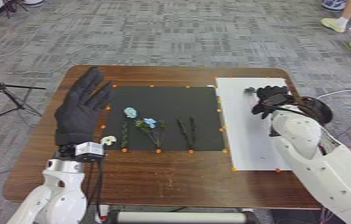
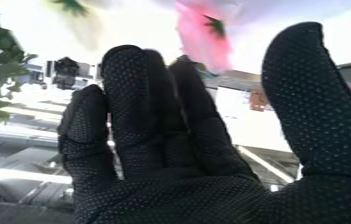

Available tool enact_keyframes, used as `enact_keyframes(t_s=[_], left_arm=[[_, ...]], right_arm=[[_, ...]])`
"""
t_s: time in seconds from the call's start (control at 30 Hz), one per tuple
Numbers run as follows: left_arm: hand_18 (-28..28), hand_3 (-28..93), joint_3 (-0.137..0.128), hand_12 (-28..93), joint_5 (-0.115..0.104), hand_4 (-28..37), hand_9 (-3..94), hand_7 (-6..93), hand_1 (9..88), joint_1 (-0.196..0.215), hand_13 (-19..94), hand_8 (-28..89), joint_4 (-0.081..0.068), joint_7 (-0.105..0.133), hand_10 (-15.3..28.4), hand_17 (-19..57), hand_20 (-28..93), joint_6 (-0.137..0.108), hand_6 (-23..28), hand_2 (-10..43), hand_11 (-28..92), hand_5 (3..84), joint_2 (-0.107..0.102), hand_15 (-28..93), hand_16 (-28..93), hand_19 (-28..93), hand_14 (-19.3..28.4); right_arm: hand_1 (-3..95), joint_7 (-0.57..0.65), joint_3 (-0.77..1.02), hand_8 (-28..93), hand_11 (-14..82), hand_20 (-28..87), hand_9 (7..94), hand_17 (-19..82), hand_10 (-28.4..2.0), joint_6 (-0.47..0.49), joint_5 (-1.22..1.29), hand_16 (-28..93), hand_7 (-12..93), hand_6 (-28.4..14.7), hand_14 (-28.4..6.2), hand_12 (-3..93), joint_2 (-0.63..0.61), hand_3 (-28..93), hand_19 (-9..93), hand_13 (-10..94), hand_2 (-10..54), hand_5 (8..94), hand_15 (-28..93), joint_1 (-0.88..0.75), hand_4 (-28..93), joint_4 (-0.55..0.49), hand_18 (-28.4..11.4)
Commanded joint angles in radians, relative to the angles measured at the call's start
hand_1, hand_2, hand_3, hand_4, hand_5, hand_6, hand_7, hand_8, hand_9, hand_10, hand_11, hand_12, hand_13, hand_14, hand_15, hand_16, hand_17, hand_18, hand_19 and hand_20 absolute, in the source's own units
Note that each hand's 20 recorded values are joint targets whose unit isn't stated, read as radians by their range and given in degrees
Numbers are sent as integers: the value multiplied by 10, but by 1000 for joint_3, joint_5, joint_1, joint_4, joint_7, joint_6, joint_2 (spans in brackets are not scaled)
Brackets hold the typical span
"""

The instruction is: Arrange flowers

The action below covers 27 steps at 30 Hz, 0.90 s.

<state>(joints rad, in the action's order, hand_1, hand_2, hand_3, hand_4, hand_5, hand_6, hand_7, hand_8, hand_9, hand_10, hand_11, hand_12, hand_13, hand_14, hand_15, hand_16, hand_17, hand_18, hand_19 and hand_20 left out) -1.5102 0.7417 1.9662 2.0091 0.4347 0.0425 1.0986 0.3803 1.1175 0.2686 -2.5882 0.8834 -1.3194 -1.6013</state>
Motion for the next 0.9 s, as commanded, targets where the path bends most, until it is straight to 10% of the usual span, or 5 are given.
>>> enact_keyframes(t_s=[0.03,0.17,0.7,0.9], left_arm=[[209,689,-9,157,-2,-283,227,234,230,24,201,-123,7,0,110,-136,75,-6,24,-63,160,265,8,143,52,397,153],[209,687,-11,158,-2,-283,228,233,232,18,201,-123,6,-1,110,-136,74,-1,25,-62,161,266,5,144,52,397,153],[209,687,-55,158,-7,-283,228,233,231,-17,200,-123,10,25,109,-136,75,-18,24,-62,161,266,-56,145,51,397,154],[211,687,19,157,-46,-283,229,234,231,-169,202,-123,-38,29,110,-133,74,35,24,-62,163,266,-106,146,51,398,154]], right_arm=[[406,-82,6,-62,277,492,701,311,-85,-235,-32,242,387,1,-71,324,-21,785,858,615,-95,604,710,-26,-282,25,-194],[483,-123,-10,-5,238,496,832,347,-62,-282,-22,273,456,24,-57,432,-16,767,882,683,-95,719,707,-15,-283,26,-188],[485,-205,-254,15,233,510,861,360,-64,-346,52,315,440,2,-56,479,158,817,903,696,-95,758,727,142,-283,-82,-193],[485,-238,-345,17,232,510,861,361,-64,-354,7,317,438,2,-56,481,274,819,905,696,-95,758,731,174,-283,-34,-191]])
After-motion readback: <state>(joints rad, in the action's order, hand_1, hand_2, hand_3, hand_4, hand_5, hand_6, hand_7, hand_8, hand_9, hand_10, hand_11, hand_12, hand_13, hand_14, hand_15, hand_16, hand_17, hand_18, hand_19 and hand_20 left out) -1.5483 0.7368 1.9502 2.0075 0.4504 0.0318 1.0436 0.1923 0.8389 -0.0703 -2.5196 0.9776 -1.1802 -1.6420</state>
